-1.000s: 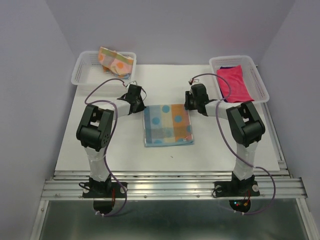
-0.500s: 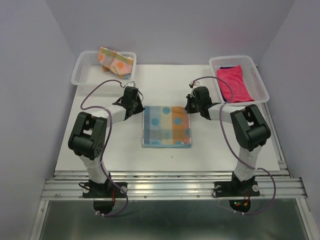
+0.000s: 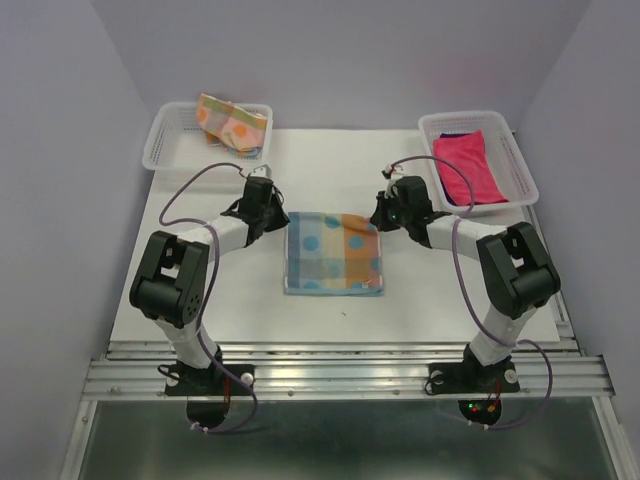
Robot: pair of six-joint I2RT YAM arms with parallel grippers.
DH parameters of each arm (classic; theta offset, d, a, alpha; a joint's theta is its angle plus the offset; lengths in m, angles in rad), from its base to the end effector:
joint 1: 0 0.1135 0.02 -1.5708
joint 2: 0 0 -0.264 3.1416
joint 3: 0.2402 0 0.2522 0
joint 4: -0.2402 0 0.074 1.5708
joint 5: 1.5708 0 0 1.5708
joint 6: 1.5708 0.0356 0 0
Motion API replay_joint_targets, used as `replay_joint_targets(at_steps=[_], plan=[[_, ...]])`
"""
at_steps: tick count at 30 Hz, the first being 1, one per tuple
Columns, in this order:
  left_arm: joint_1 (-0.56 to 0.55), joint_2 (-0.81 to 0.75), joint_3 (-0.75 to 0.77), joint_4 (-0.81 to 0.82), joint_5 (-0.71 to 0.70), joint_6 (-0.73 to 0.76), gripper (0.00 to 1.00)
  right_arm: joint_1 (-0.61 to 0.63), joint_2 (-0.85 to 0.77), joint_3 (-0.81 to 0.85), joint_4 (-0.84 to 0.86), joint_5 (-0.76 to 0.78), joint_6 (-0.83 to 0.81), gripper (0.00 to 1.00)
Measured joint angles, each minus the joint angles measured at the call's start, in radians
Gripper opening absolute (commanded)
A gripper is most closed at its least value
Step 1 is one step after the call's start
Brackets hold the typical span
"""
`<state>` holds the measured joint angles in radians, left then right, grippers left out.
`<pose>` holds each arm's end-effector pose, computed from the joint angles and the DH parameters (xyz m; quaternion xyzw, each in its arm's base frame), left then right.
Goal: Fold and stack the towels
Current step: Fold the towel
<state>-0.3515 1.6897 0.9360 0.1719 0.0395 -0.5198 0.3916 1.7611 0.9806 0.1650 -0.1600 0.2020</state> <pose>0.3399 -0.1261 0.1915 -0.0646 0.8777 -0.2160 0.4228 0.3448 0.1485 0.1800 -0.1204 0.8778 0.2019 0.4174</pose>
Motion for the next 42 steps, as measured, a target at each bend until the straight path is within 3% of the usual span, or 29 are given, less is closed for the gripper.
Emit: replay_joint_targets(at_steps=[3, 8, 18, 21, 24, 33, 42], plan=[[0.000, 0.042, 0.059, -0.007, -0.020, 0.006, 0.48, 0.000, 0.000, 0.000, 0.000, -0.004, 0.000, 0.01], [0.000, 0.113, 0.134, -0.030, -0.043, 0.028, 0.49, 0.000, 0.000, 0.000, 0.000, -0.005, 0.000, 0.01], [0.000, 0.264, 0.261, -0.084, -0.073, 0.055, 0.33, 0.000, 0.004, 0.000, 0.000, -0.006, 0.000, 0.01], [0.000, 0.274, 0.276, -0.090, -0.074, 0.060, 0.22, 0.000, 0.015, 0.000, -0.001, -0.006, 0.000, 0.01], [0.000, 0.278, 0.278, -0.092, -0.069, 0.066, 0.01, 0.000, 0.023, 0.000, -0.005, -0.006, 0.000, 0.01], [0.000, 0.260, 0.249, -0.077, -0.048, 0.069, 0.00, 0.000, 0.027, 0.001, -0.008, -0.006, 0.000, 0.01], [0.000, 0.004, 0.071, -0.045, 0.010, 0.046, 0.00, 0.000, 0.004, -0.001, -0.026, -0.016, 0.016, 0.01]])
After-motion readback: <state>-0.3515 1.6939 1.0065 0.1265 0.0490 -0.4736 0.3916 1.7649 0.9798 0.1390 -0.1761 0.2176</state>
